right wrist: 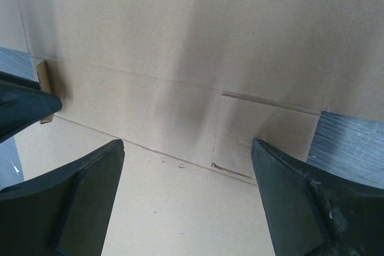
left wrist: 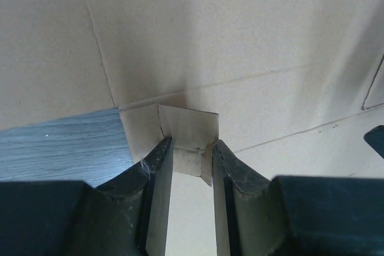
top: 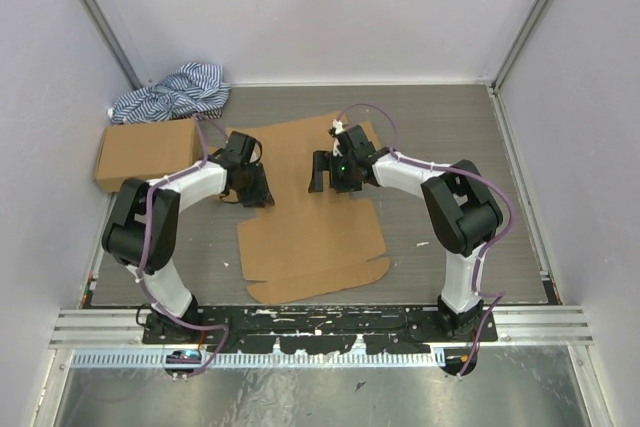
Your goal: Fold the paper box
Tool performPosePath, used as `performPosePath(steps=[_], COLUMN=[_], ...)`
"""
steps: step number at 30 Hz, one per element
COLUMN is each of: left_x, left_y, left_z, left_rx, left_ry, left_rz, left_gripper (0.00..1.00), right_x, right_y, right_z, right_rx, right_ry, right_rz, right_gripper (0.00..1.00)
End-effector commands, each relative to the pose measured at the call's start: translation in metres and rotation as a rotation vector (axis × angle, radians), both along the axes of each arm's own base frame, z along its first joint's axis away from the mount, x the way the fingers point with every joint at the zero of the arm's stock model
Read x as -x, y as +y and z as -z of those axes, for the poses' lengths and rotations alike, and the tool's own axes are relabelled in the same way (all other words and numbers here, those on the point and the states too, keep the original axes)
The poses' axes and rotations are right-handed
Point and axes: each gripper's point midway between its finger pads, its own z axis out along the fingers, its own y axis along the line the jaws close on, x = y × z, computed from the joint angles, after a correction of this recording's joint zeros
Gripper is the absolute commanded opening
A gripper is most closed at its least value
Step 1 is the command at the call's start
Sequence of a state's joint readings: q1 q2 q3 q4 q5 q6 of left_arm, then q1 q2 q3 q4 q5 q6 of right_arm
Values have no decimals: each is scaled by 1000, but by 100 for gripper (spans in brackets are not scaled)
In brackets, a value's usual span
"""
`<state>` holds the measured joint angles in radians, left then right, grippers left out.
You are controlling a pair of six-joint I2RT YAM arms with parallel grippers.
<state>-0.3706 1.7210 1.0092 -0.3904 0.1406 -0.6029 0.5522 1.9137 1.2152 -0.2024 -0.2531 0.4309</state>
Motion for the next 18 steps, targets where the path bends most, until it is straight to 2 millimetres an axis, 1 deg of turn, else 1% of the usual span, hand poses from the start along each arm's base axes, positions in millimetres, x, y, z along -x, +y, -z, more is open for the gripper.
performPosePath(steps=[1, 2, 5, 7, 10, 14, 16, 18], left_x=[7, 13, 24, 32, 40, 38, 33, 29], left_y=[1, 2, 4, 5, 3, -5, -10, -13], left_z=[36, 42, 51, 54, 54, 41, 31, 20], left_rx=[-24, -28, -29, -36, -44, -32, -24, -16], left_ry=[84, 103, 127, 139, 143, 111, 89, 68], left_rz=[-14, -15, -13, -4, 13, 36, 48, 58], left_gripper=[34, 34, 33, 33, 33, 36, 41, 47], right_x=[28, 29, 31, 33, 38, 38, 38, 37], right_y=[-6, -7, -9, -11, -16, -18, -17, -17], right_z=[30, 30, 33, 36, 39, 39, 38, 37], right_rx=[38, 40, 49, 59, 76, 83, 81, 83], right_ry=[123, 127, 136, 144, 149, 145, 141, 139], right_rz=[-7, -6, -3, 0, 4, 6, 6, 7], right_gripper=[92, 92, 92, 92, 93, 93, 93, 93])
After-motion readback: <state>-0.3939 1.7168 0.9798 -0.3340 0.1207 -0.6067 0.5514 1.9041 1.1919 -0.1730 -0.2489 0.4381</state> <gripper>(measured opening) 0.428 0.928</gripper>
